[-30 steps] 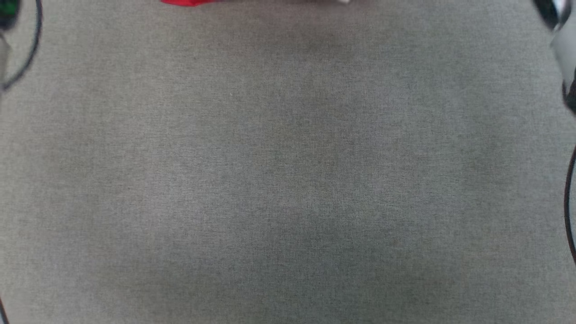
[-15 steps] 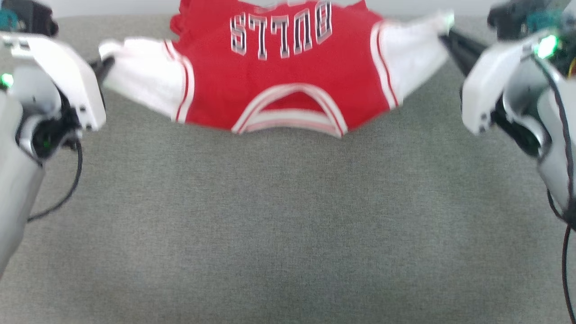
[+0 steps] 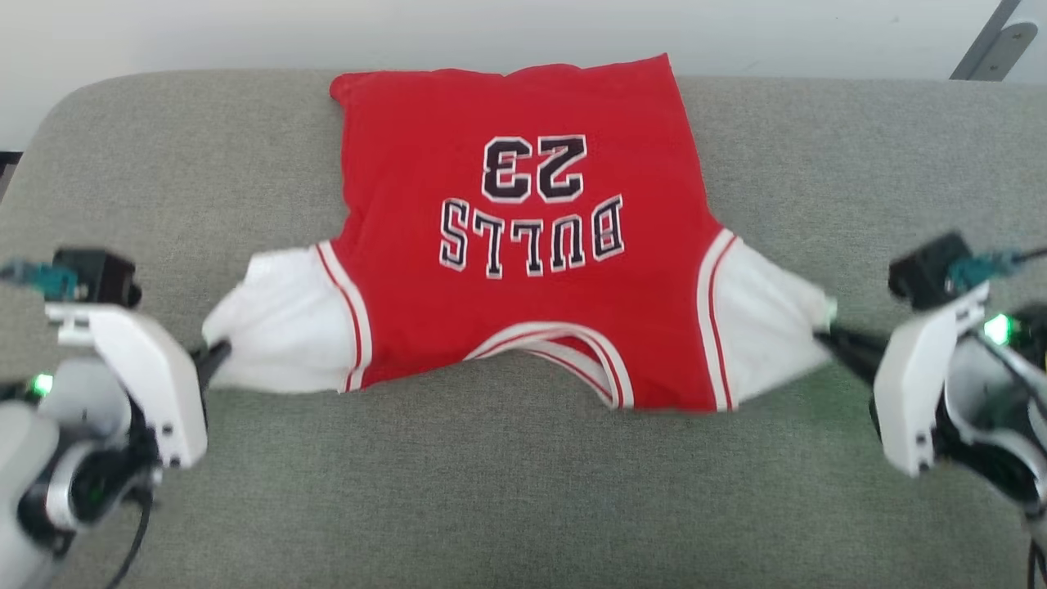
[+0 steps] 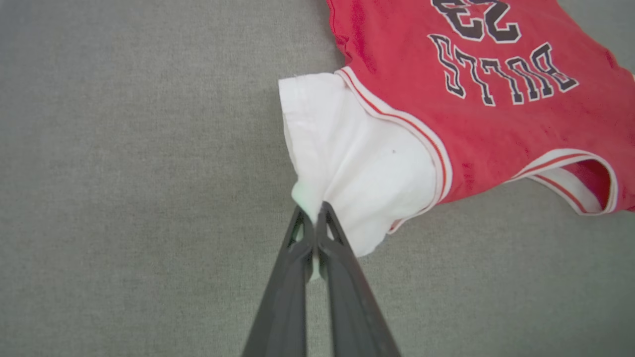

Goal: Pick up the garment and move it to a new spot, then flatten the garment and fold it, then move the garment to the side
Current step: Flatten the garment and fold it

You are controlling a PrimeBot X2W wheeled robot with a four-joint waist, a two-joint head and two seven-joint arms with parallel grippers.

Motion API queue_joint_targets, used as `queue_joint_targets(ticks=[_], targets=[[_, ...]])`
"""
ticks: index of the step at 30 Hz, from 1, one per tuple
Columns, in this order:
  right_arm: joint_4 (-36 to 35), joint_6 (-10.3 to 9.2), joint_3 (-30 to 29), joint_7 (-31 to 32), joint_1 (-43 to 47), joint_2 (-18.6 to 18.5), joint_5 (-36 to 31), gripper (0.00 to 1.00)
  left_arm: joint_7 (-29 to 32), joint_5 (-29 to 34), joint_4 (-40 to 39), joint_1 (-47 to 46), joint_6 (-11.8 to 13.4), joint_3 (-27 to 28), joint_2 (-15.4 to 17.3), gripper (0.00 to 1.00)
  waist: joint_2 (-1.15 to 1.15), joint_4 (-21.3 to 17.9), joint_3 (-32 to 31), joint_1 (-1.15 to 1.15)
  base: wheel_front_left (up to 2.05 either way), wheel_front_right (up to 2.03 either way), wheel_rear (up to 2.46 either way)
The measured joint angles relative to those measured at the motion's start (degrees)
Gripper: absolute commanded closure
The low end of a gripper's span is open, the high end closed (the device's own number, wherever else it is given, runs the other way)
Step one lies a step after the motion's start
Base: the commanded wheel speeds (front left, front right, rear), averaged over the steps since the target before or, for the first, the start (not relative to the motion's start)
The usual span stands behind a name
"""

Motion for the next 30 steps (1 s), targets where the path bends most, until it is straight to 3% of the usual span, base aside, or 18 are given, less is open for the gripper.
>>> queue_joint_targets(ticks=[7,14,19,23,24,25,26,27,30], targets=[[-11.7,0.00,-9.0,11.3,14.1,0.1,-0.5,1.00,-0.9,-4.3,-13.3,11.5,7.7,2.2,6.9,1.00,0.00,0.0,0.3,0.00,0.00,0.00,0.00],[-22.5,-0.01,-18.7,21.7,26.9,4.2,-2.7,1.00,-2.2,-7.6,-20.9,20.5,13.3,3.3,11.3,1.00,0.00,0.1,1.4,0.00,0.00,0.00,0.00],[-24.5,-0.02,-21.2,23.3,31.4,8.4,-6.4,1.00,-5.4,-7.9,-21.4,23.1,13.3,3.3,10.1,1.00,0.00,0.6,2.9,0.00,0.00,0.00,0.00],[-20.4,-0.01,-20.5,21.1,31.1,10.9,-10.1,1.00,-7.3,-7.4,-18.9,23.3,11.5,2.9,7.6,1.00,0.00,0.9,4.2,0.00,0.00,0.00,0.00],[-18.7,-0.01,-20.3,20.6,30.7,11.4,-10.7,0.84,-7.5,-7.4,-18.3,23.2,11.0,2.7,7.0,1.00,0.00,1.0,4.5,0.00,0.00,0.00,0.00],[-17.7,-0.02,-19.8,19.7,30.2,11.6,-11.5,0.60,-7.8,-7.2,-17.4,23.1,10.7,2.5,6.5,1.00,0.00,1.1,4.7,0.00,0.00,0.00,0.00],[-16.9,-0.01,-19.5,19.2,29.7,11.7,-12.0,0.50,-8.1,-7.0,-16.8,22.8,10.2,2.4,6.0,1.00,0.00,1.2,4.9,0.00,0.00,0.00,0.00],[-16.4,-0.01,-19.4,18.9,29.2,11.9,-12.0,0.00,-8.3,-7.0,-16.2,22.3,9.6,2.4,5.4,1.00,0.00,1.4,5.0,0.00,0.00,0.00,0.00],[-17.2,0.04,-19.7,18.6,28.5,12.1,-12.1,0.00,-9.2,-6.6,-15.2,21.4,8.4,2.2,3.9,1.00,0.00,1.8,5.3,0.00,0.00,0.00,0.00]])
